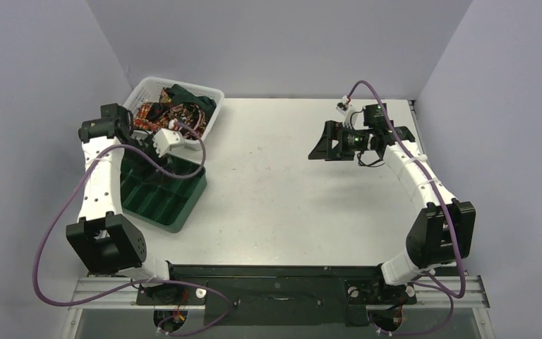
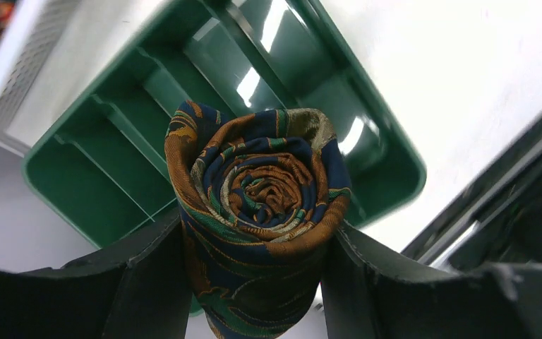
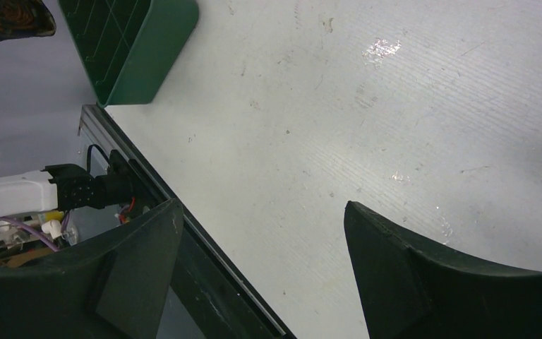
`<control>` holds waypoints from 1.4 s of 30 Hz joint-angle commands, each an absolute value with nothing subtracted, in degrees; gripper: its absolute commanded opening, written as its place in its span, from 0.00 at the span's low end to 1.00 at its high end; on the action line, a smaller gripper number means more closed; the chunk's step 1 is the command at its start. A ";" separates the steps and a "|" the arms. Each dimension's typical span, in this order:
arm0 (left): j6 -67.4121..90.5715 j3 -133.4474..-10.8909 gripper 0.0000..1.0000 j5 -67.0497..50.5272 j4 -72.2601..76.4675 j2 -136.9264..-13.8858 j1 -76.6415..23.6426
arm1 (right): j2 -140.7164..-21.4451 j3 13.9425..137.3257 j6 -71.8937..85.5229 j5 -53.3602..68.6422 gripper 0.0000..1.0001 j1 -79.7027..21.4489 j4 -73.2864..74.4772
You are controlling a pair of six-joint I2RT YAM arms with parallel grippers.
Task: Roll the ties
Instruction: Place the tie in the storage box.
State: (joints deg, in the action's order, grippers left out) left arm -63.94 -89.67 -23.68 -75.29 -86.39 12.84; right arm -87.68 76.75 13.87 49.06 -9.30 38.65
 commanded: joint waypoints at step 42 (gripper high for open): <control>-111.69 -81.82 0.00 2.48 -84.10 -103.64 7.33 | -84.38 74.41 11.79 46.58 0.78 -5.30 39.45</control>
